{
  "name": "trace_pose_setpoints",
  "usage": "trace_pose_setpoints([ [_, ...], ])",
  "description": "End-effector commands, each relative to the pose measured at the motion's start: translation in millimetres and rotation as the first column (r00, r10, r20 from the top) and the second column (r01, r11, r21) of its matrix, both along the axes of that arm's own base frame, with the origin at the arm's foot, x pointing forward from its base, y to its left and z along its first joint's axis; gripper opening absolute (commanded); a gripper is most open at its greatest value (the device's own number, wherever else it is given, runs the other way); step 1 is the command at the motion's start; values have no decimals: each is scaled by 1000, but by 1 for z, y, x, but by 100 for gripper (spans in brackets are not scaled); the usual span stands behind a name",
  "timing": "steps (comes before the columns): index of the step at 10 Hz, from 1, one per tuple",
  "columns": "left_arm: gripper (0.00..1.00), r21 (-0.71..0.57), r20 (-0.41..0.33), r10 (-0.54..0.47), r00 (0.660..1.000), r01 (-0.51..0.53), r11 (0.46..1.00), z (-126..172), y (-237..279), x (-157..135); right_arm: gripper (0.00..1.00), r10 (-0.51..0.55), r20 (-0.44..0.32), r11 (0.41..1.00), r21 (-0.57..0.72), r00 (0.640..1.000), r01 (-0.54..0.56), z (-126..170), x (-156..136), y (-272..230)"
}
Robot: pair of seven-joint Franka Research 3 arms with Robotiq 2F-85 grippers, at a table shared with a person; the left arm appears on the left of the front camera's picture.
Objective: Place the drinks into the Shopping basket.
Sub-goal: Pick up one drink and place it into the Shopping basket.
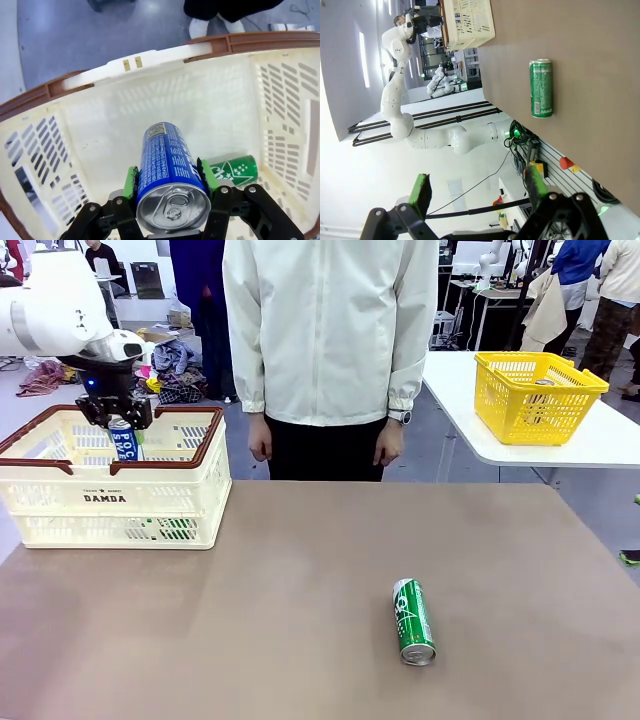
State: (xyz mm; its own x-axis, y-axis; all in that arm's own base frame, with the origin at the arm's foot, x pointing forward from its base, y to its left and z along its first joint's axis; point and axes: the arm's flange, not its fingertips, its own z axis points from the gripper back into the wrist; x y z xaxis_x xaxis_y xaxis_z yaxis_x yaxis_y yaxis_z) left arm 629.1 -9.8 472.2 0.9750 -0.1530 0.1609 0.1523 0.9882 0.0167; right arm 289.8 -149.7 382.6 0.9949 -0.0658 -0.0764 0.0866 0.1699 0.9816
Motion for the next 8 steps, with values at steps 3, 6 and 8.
trace_pose_setpoints([
  [3, 0, -2, -37, -31, 999, 31, 1000, -8, 11, 1, 100, 6, -17, 1000, -1, 1000, -6, 5, -1, -1],
  [6, 0, -4, -70, -36, 997, 36, 999, -23, 7, 5, 100, 6, -17, 1000, -1, 1000, -6, 5, -1, -1],
  [8, 25, 7, -99, -32, 995, 33, 999, -28, 6, 7, 100, 6, -17, 1000, -1, 1000, -6, 5, -1, -1],
])
